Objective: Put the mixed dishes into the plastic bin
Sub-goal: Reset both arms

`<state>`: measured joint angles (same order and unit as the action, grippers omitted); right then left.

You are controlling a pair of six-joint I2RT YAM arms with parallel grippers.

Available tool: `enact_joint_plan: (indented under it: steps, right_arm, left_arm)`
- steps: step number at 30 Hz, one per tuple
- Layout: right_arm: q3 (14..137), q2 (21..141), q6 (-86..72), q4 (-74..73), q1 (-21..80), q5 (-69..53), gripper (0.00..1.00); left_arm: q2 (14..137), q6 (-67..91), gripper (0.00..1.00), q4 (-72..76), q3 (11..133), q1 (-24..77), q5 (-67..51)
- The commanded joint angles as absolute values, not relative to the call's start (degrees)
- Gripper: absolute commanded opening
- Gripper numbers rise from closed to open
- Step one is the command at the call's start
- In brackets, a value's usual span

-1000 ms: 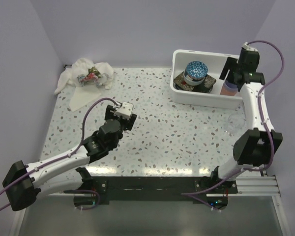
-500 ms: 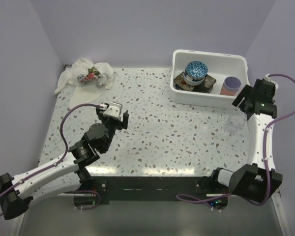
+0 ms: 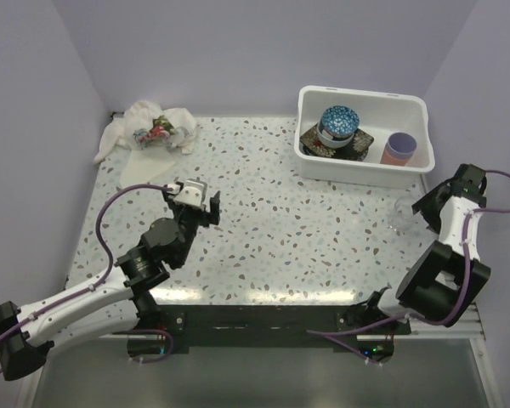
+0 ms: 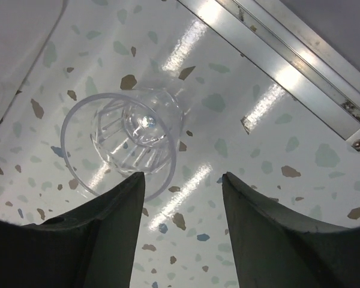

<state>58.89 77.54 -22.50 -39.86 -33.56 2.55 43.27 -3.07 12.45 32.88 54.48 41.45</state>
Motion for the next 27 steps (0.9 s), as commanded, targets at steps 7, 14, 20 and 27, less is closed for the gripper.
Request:
enact_joint_plan:
  steps: [7,14,20,27]
  right_arm:
    - [59.3,84.5,-23.5,-32.1,-33.8,-2.3,0.49]
    - [58.4,85.4,-23.8,-30.8,-33.8,-3.2,0.24]
    - [59.1,82.8,-22.2,-33.6,-33.7,-2.4,0.0]
    - [60.6,74.4,-20.0,-39.0,-32.3,-4.5,0.0]
  left_arm:
    - [43.9,-3.5,0.78,16.3,32.3,54.8,43.0]
    - [44.2,-3.8,0.78,16.3,32.3,54.9,43.2]
    - [43.9,-3.6,0.78,16.3,32.3,55.0,43.0]
    - [43.6,-3.3,0.78,15.8,32.7,55.5,42.7]
